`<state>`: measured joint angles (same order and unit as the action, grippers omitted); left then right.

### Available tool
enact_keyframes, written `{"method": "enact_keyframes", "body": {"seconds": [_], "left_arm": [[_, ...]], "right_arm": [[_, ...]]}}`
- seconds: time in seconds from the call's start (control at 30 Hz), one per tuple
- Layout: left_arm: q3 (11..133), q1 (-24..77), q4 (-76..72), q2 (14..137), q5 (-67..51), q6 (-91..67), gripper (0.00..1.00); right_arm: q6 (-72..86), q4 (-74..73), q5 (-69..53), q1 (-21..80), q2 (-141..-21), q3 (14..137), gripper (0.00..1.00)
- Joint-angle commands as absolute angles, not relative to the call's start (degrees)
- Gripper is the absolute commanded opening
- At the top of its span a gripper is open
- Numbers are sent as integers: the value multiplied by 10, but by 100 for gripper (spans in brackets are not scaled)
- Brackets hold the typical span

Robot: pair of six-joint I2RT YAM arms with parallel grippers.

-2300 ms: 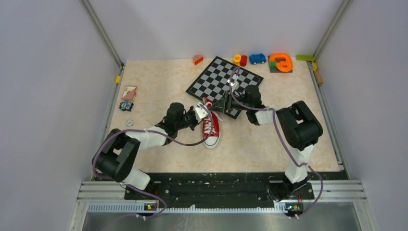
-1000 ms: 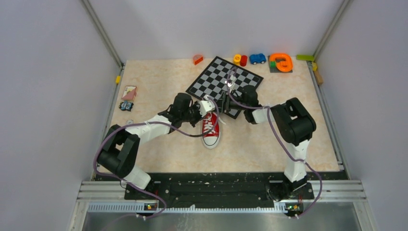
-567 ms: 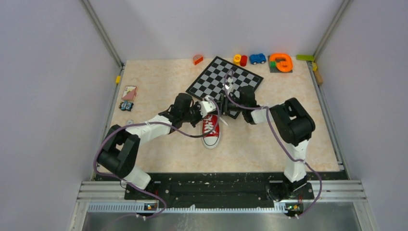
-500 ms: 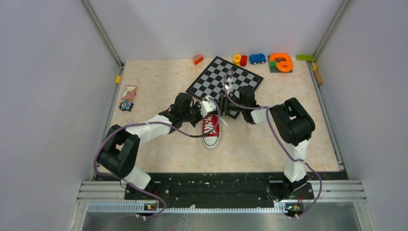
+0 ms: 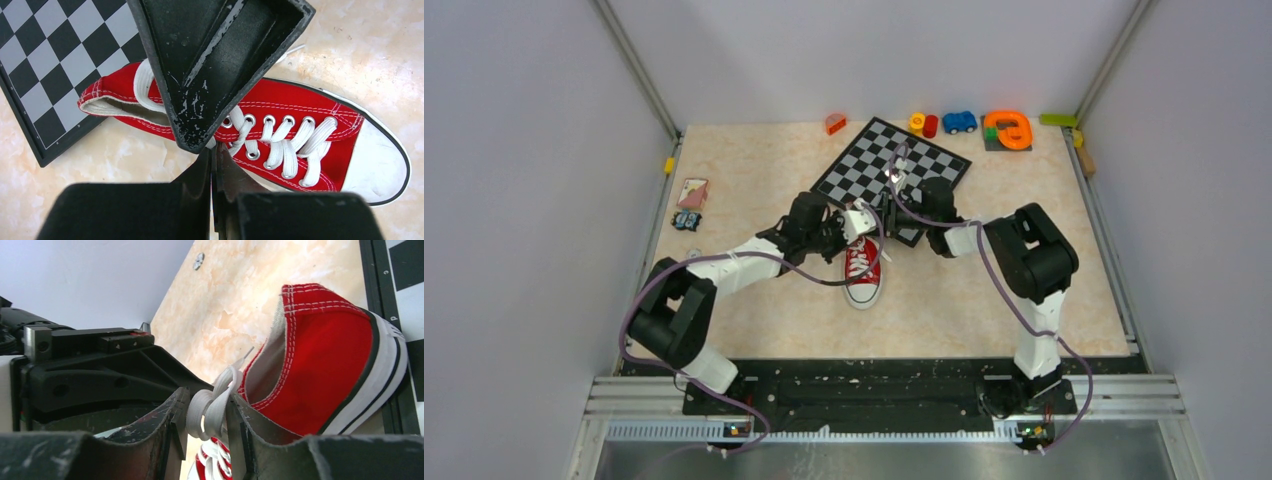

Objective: Tie the shoes
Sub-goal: Wrap the shoelace around the shoelace.

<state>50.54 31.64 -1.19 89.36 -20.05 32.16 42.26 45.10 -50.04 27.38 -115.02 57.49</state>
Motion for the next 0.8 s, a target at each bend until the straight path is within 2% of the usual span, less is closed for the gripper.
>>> {"method": "enact_keyframes", "body": {"seconds": [0.0, 0.2, 0.43, 0.47, 0.57, 0.77], "left_arm": [[524, 317, -12, 896, -192, 333, 0], [517, 317, -19, 888, -198, 336, 0], [500, 317, -38, 875, -189, 337, 0], [494, 317, -44, 873, -189, 336, 0], [476, 317, -67, 858, -196, 321, 13], [441, 320, -83, 798, -186, 292, 24]], "right_arm": [[443, 514, -525, 281, -1149, 589, 33], [440, 506, -525, 281, -1150, 589, 23], [436, 505, -524, 281, -1152, 588, 0], [432, 502, -523, 281, -1153, 588, 0], [420, 498, -523, 280, -1152, 587, 0], [387, 477, -521, 280, -1142, 583, 0]]}}
